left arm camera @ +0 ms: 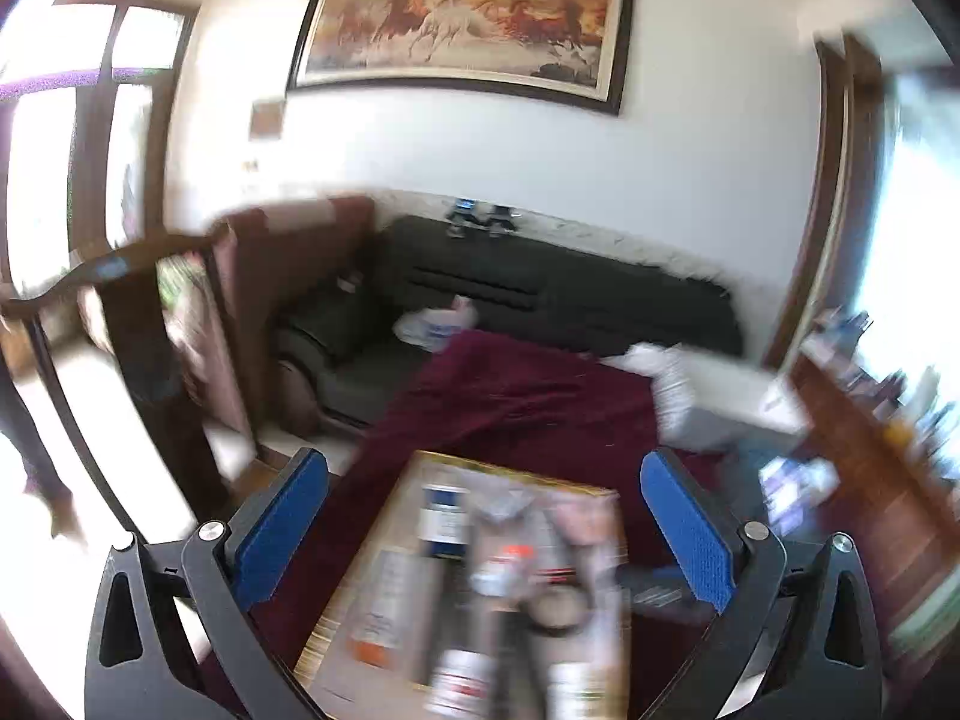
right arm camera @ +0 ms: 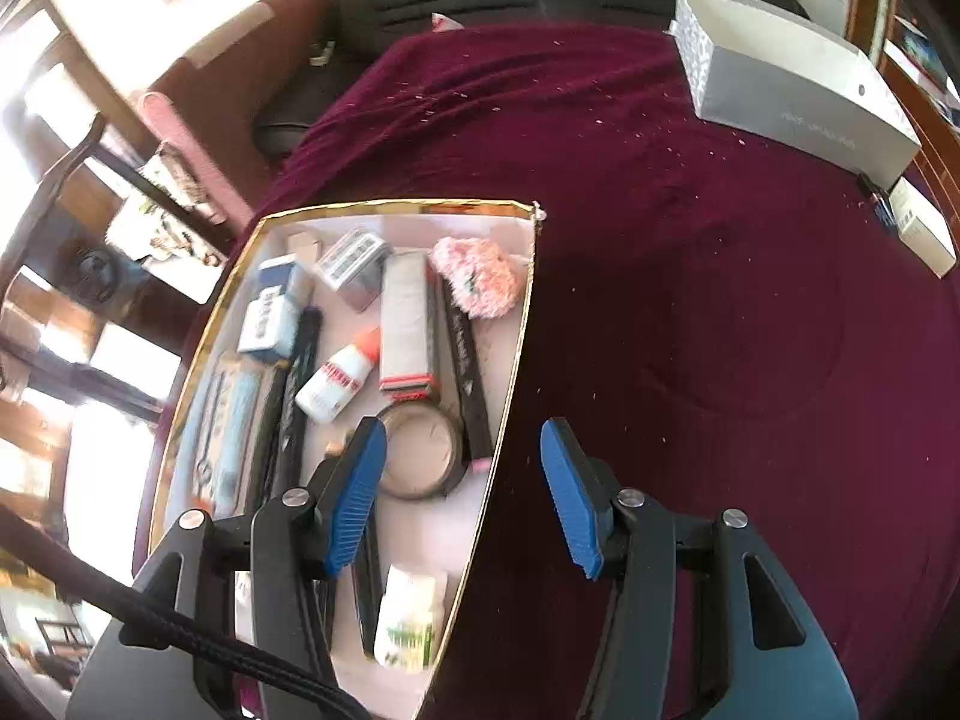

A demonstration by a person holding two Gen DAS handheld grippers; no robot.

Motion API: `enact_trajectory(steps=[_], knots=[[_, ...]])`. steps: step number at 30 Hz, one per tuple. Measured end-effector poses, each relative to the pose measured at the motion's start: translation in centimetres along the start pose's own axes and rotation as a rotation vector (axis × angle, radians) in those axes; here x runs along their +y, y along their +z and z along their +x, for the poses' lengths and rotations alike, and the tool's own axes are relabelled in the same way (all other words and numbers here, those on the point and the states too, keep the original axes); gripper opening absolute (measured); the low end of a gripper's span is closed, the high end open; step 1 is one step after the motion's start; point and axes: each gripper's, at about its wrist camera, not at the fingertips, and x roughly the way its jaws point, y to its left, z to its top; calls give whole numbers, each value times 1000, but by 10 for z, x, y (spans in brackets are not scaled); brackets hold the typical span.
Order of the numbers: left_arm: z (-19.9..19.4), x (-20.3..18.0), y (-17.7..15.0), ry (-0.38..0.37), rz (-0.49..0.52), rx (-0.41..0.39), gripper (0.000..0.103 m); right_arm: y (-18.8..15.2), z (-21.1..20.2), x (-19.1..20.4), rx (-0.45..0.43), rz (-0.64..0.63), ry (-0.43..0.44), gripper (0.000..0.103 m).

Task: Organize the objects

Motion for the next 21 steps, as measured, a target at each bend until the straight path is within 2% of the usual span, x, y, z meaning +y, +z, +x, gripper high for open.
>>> enact_trajectory(steps=[1,4,5,6,8,10,11,12,13,16,21], knots=[[2,0,1,-9,-29,42,102,-4,-4,1,-4,-15,8,53],[15,1,-5,30,-68,193,102,-17,-10,2,1,-48,32,53],[16,3,-8,43,-89,220,102,-23,-12,2,3,-62,41,53],[13,4,-10,62,-105,218,102,-27,-15,2,0,-77,42,53],[-4,-2,-9,134,-105,160,102,-39,-23,2,-15,-122,37,53],[-33,-12,-5,212,-78,40,102,-48,-33,0,-41,-155,23,53],[-48,-19,-1,231,-62,-22,102,-51,-38,-1,-57,-169,19,53],[-56,-23,0,230,-61,-47,102,-55,-43,-2,-72,-183,16,53],[-61,-25,2,216,-74,-49,102,-57,-47,-3,-84,-193,13,54],[-53,-30,1,166,-92,22,102,-61,-53,-4,-90,-210,19,54],[-29,-37,-14,256,-48,119,102,-72,-51,-1,-67,-253,16,54]])
